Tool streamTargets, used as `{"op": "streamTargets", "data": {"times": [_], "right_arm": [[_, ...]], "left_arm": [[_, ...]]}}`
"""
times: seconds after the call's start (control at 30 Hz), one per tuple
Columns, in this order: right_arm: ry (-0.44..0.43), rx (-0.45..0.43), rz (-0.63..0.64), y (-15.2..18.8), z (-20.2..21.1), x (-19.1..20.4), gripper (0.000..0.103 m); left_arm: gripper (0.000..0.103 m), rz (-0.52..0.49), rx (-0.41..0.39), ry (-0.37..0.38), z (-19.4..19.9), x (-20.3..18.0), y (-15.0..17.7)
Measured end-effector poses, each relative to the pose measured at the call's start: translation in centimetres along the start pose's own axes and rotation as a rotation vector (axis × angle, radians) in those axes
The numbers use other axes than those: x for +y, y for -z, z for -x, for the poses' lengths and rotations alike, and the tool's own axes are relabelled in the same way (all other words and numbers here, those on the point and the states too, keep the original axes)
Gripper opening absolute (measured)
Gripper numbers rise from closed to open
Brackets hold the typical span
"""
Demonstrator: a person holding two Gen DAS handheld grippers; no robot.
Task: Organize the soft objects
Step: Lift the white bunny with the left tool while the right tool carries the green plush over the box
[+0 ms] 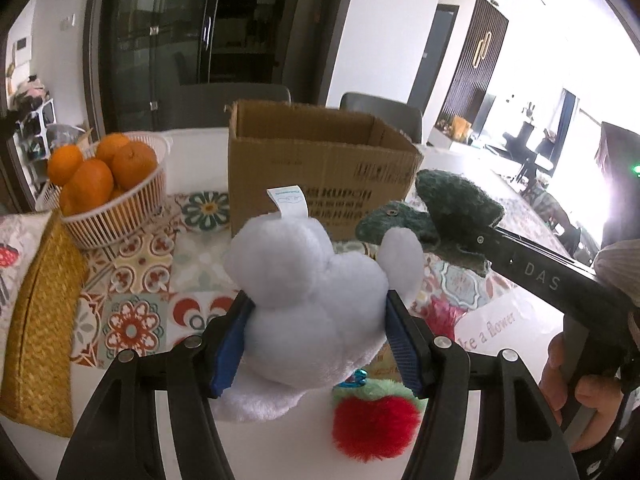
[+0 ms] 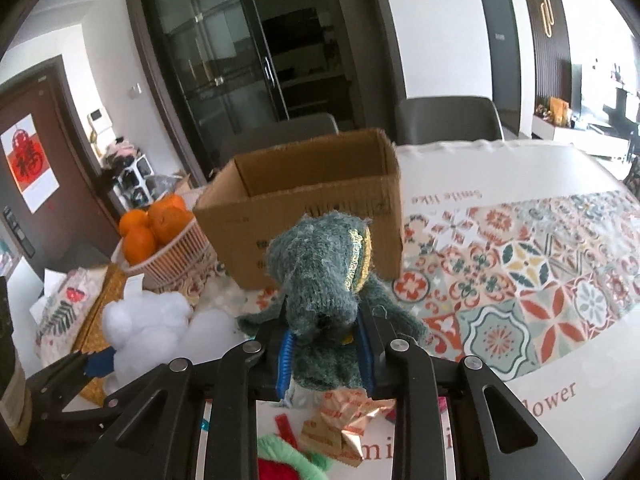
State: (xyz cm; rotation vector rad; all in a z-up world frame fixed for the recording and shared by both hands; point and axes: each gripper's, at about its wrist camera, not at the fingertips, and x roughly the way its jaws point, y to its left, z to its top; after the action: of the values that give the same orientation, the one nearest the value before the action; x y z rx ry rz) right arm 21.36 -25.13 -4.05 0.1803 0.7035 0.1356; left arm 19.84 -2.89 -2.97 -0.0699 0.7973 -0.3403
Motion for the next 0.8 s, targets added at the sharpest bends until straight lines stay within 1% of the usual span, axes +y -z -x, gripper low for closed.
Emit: {"op": "streamTargets", "data": {"times": [0.13,0.27,0.5,0.8], "right_arm": [[0.013,-0.036,0.010,-0.8,0.9,0.4,0.028],[0.008,-0.065,0.012,-1.6,1.6,0.8,0.028],[0.010,-0.122,0.021,-3.8,2.9,1.6,0.028],[0.023,-0.192,0.042,-7.2,4.4,2.3,0.028]], "left_arm": [[0.063,-0.011,-0.044,-0.017,1.3,0.0,-1.0],[0.064,-0.024,-0.080,-0.033,2.1,0.0,-2.0],[0.064,-0.066,-0.150,-0.058,3.2,0.1,-4.6],[0.064,-0.115,-0.195,-0.045,3.6,-0.2,-8.8]]}}
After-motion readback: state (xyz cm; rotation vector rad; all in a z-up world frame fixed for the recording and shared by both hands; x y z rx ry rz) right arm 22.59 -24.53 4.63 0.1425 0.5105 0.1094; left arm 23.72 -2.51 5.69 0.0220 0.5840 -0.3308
